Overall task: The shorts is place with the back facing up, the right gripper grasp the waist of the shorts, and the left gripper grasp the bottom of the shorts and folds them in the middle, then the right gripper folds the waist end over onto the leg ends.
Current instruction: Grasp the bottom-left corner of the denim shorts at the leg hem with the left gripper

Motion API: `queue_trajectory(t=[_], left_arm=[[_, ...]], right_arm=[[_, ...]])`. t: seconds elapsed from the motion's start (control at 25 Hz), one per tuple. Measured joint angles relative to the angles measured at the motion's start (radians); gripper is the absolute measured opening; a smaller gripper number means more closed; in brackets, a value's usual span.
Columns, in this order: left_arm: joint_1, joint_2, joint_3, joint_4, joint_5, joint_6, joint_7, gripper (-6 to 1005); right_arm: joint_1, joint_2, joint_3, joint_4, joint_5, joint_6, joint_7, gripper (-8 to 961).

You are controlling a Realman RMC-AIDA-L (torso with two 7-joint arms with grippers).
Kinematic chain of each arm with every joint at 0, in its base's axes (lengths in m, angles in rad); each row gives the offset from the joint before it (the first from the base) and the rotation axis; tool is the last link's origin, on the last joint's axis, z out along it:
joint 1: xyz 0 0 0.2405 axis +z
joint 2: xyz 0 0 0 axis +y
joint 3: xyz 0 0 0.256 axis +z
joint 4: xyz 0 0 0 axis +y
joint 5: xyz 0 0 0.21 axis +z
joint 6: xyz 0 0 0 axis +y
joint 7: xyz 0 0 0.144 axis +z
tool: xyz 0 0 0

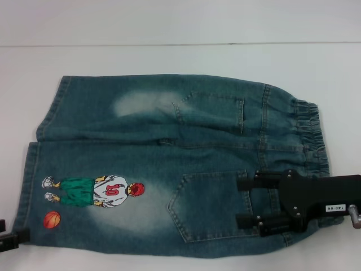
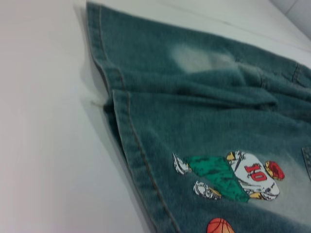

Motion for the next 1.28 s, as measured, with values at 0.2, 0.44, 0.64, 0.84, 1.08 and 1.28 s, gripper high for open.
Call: queue_trajectory(t=[0.2, 0.44, 0.64, 0.84, 1.08, 1.28], left_arm=[[-0.018, 0.003, 0.013, 0.000, 0.040, 0.007, -0.039, 886], [-0.039, 0.006, 0.049, -0.001, 0.074, 0.009, -0.079, 886], [-0.050, 0.004, 0.057, 0.001, 0.079, 0.011, -0.085, 887], [-0.064, 0.007, 0.061, 0.002, 0.086, 0.018, -0.098, 886], [-0.062, -0.002, 0.060, 0.033, 0.080, 0.023, -0.100, 886], [-0.063, -0.003, 0.059, 0.035, 0.079, 0.026, -0.102, 887]], right_arm=[[0.000, 0.000, -0.001, 0.000, -0.003, 0.003, 0.001, 914], [-0.002, 0.000, -0.002, 0.000, -0.004, 0.006, 0.003, 914], [-0.002, 0.000, -0.003, 0.000, -0.004, 0.007, 0.003, 914], [-0.004, 0.000, 0.000, 0.000, -0.004, 0.007, 0.003, 914], [-0.005, 0.000, -0.001, 0.000, -0.004, 0.008, 0.001, 915], [-0.005, 0.000, -0.001, 0.000, -0.003, 0.010, 0.000, 915]])
